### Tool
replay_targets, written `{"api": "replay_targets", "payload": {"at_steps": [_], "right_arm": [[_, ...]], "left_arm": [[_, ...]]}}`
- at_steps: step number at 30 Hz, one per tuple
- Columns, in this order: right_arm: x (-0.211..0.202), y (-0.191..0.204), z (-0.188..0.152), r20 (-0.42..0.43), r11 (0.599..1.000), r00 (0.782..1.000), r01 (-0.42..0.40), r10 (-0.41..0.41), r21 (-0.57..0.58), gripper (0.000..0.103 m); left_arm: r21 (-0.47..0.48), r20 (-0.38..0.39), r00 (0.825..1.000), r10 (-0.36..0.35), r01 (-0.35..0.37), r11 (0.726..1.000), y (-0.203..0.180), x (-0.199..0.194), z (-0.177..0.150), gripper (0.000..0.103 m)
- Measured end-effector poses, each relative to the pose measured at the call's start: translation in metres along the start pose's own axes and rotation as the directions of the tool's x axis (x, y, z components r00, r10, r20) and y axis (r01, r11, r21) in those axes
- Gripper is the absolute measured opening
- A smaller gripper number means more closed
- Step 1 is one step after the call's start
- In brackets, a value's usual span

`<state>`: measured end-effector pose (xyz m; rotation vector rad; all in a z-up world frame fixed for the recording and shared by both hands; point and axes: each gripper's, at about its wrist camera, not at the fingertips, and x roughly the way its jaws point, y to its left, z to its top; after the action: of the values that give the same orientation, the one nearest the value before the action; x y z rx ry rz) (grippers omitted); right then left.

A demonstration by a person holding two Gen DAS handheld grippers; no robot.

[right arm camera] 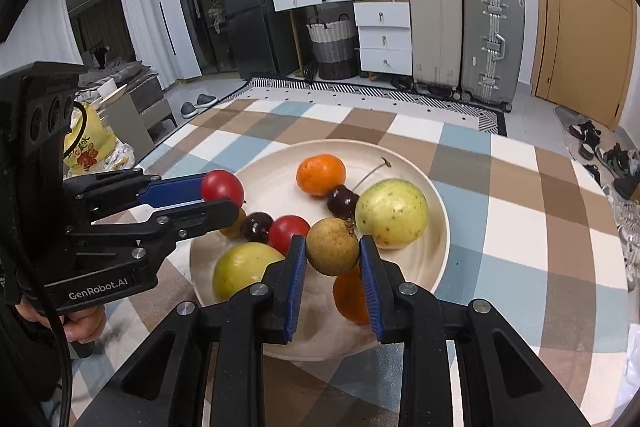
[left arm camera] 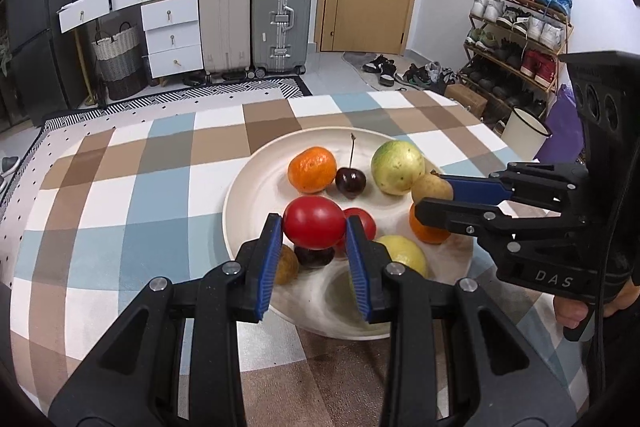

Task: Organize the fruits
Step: 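Carry the tomato and pear over the cream plate with both tools, then release the tomato and pear onto the plate and withdraw both tools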

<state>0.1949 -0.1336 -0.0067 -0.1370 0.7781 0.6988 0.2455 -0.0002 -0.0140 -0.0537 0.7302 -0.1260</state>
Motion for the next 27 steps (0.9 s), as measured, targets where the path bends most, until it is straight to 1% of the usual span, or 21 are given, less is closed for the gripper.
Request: {"api": "replay_targets", "payload": {"at_steps": [7, 8, 9, 10, 11, 20, 21, 22, 23, 24, 25, 26, 27], "right_arm": [[0.004, -0.004, -0.001, 0.000, 1.000, 1.000, -0.002, 0.002, 0.017, 0.028], [0.003, -0.004, -0.001, 0.006, 1.000, 1.000, 0.004, -0.004, 0.022, 0.031], [0.001, -0.005, 0.000, 0.017, 0.999, 1.000, 0.014, -0.014, 0.029, 0.042], [-0.001, -0.007, 0.001, 0.032, 0.999, 0.999, 0.027, -0.028, 0.037, 0.047], [-0.003, -0.007, 0.001, 0.046, 0.999, 0.998, 0.033, -0.035, 0.043, 0.047], [-0.013, -0.007, 0.005, 0.064, 0.998, 0.997, 0.045, -0.048, 0.042, 0.047], [-0.014, -0.007, 0.005, 0.066, 0.998, 0.997, 0.047, -0.050, 0.042, 0.047], [-0.016, -0.007, 0.006, 0.069, 0.998, 0.996, 0.050, -0.053, 0.043, 0.050], [-0.018, -0.007, 0.006, 0.073, 0.998, 0.996, 0.052, -0.055, 0.043, 0.052], [-0.021, -0.006, 0.006, 0.080, 0.998, 0.995, 0.053, -0.057, 0.045, 0.058], [-0.024, -0.006, 0.006, 0.087, 0.998, 0.994, 0.054, -0.058, 0.045, 0.068], [-0.028, -0.005, 0.006, 0.096, 0.998, 0.994, 0.056, -0.059, 0.041, 0.073], [-0.030, -0.005, 0.007, 0.101, 0.998, 0.993, 0.058, -0.061, 0.038, 0.082]], "left_arm": [[0.013, -0.014, 1.000, 0.006, -0.006, 1.000, -0.003, 0.010, -0.002, 0.029], [0.014, -0.013, 1.000, 0.007, -0.007, 1.000, -0.004, 0.011, -0.003, 0.029], [0.014, -0.012, 1.000, 0.007, -0.007, 1.000, -0.004, 0.012, -0.003, 0.029], [0.014, -0.012, 1.000, 0.006, -0.006, 1.000, -0.004, 0.011, -0.003, 0.029], [0.014, -0.012, 1.000, 0.005, -0.005, 1.000, -0.004, 0.013, -0.003, 0.029], [0.025, 0.001, 1.000, 0.011, -0.011, 1.000, -0.011, 0.012, 0.000, 0.031], [0.024, 0.005, 1.000, 0.014, -0.014, 1.000, -0.012, 0.011, 0.000, 0.034], [0.022, 0.006, 1.000, 0.020, -0.020, 1.000, -0.012, 0.009, 0.000, 0.038], [0.019, 0.005, 1.000, 0.025, -0.025, 1.000, -0.011, 0.006, 0.000, 0.051], [0.015, 0.005, 0.999, 0.032, -0.032, 0.999, -0.011, 0.003, 0.001, 0.063], [0.009, 0.019, 0.999, 0.037, -0.037, 0.999, -0.009, -0.001, 0.001, 0.068], [0.006, 0.030, 0.999, 0.041, -0.042, 0.999, -0.009, -0.004, 0.001, 0.078], [0.005, 0.037, 0.998, 0.046, -0.046, 0.999, -0.007, -0.010, 0.000, 0.085]]}}
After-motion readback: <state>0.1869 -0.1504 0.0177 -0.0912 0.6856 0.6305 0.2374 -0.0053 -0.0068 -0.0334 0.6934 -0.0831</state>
